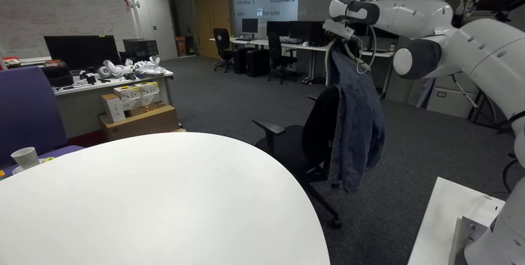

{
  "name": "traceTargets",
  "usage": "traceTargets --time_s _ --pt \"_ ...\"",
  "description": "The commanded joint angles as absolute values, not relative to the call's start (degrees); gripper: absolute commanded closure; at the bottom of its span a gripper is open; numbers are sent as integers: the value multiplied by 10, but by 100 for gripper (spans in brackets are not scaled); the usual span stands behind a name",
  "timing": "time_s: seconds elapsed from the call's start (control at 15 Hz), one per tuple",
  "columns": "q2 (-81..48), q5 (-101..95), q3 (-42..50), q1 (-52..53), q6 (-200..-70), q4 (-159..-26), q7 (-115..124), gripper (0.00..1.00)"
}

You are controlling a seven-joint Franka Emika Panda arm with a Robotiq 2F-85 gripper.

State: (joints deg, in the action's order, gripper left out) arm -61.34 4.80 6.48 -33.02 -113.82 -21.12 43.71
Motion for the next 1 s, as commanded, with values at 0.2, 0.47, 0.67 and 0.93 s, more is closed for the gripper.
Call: traceTargets --time_s 0.2,0.47,0.67,0.93 --pt "-557 92 23 -309 -1017 -231 496 97" --pt "-556 108 10 -304 -968 -231 509 97" --pt "-550 124 -2 -300 -946 -228 516 97" --pt "-543 149 -19 -299 -924 -224 529 97"
